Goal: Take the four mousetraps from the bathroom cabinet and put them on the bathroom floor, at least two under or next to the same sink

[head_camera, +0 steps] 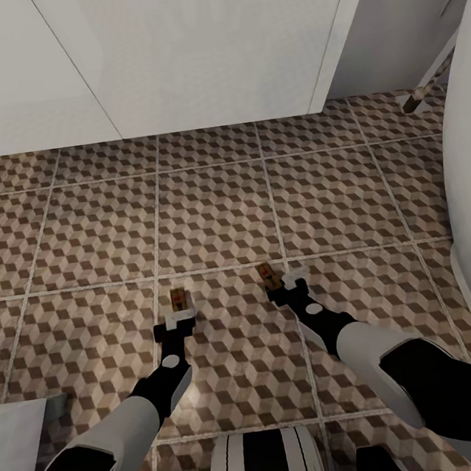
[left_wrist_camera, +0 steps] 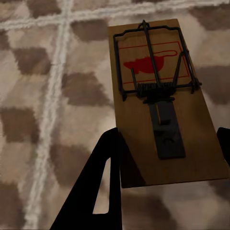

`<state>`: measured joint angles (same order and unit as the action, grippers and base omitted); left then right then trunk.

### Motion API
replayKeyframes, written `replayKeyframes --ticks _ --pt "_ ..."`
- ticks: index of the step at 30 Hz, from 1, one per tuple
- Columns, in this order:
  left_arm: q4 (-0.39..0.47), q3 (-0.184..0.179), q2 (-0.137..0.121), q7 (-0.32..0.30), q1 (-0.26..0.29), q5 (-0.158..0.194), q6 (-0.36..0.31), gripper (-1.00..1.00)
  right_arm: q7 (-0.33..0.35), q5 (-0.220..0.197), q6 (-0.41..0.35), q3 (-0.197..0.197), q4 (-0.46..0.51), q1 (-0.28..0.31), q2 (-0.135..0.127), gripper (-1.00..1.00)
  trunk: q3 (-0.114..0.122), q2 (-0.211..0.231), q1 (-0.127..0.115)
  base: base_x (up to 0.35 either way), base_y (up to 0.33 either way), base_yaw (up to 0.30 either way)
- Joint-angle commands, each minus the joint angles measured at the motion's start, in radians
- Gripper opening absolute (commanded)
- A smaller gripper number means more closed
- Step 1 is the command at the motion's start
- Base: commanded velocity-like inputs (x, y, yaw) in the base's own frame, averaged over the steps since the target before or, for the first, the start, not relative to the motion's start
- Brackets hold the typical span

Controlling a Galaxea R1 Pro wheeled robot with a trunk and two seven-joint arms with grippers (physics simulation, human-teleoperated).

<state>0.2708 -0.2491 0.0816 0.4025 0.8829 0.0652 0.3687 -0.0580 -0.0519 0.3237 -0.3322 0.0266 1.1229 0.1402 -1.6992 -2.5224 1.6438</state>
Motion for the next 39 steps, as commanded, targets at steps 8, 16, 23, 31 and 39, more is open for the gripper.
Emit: replayKeyframes --ticks 8,16,23,31,39 --pt "0.24 0.001 -0.022 0.003 0.001 0.012 -0.352 -1.0 -0.01 -0.006 -0.048 -0.008 0.031 0.001 0.005 -1.0 0.0 0.0 0.0 0.0 0.0 0.0" --pt "0.619 0.005 -0.031 0.0 0.019 0.012 -0.826 -1.0 -0.048 -0.005 -0.283 -0.008 0.226 0.001 0.003 -1.0 0.0 0.0 0.0 0.0 0.0 0.0" --pt "0.581 0.008 -0.024 0.001 0.112 0.013 -0.949 -1.0 -0.054 -0.003 -0.446 -0.008 0.338 0.003 0.004 -1.0 0.0 0.0 0.0 0.0 0.0 0.0" --pt "0.367 0.009 -0.023 0.002 0.178 0.013 -0.937 -1.0 -0.057 -0.003 -0.54 -0.008 0.354 0.032 0.004 -1.0 0.0 0.0 0.0 0.0 0.0 0.0" --pt "0.261 0.009 -0.016 0.001 0.184 0.016 -0.696 -1.0 -0.053 -0.005 -0.46 -0.011 0.352 0.04 0.001 -1.0 0.0 0.0 0.0 0.0 0.0 0.0"
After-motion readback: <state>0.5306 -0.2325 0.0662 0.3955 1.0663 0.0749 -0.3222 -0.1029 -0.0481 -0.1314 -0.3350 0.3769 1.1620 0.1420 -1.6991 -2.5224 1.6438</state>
